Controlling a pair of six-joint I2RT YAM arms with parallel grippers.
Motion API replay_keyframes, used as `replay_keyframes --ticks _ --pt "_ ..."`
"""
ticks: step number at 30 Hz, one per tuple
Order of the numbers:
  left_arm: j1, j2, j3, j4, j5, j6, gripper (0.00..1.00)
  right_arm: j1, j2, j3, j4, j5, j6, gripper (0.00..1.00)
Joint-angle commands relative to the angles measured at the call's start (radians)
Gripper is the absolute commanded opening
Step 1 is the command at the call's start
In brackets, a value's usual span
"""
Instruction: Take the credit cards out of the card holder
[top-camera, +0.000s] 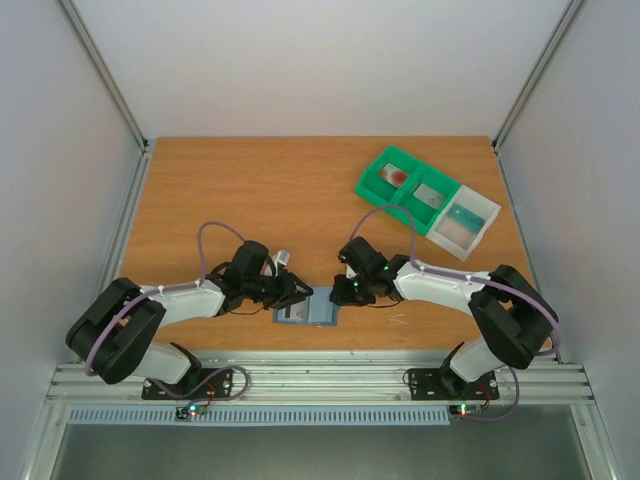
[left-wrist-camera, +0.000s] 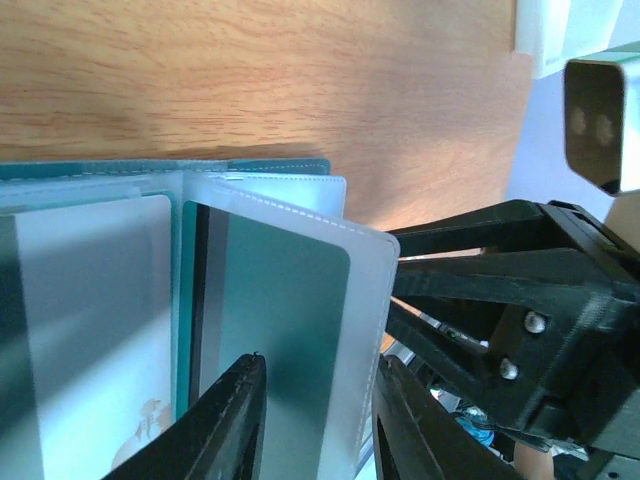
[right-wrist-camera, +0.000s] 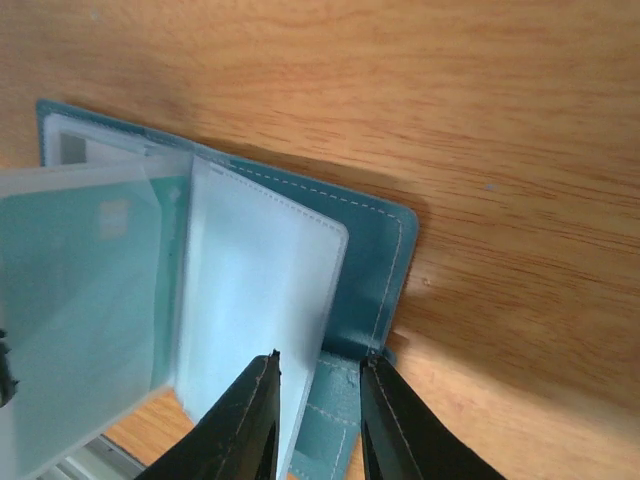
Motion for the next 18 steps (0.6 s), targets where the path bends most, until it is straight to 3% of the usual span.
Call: replay_keyframes --ticks 1,18 --pt "-0.007 0.003 0.008 0.096 0.0 -0.021 0.32 0.001 -0.077 -0.015 -0.034 0.063 0.014 0.24" --pt "-0.018 0.088 0.047 0.194 0.032 -0.048 0.44 0.0 -0.208 0.033 -0.08 0.039 0.026 0.28"
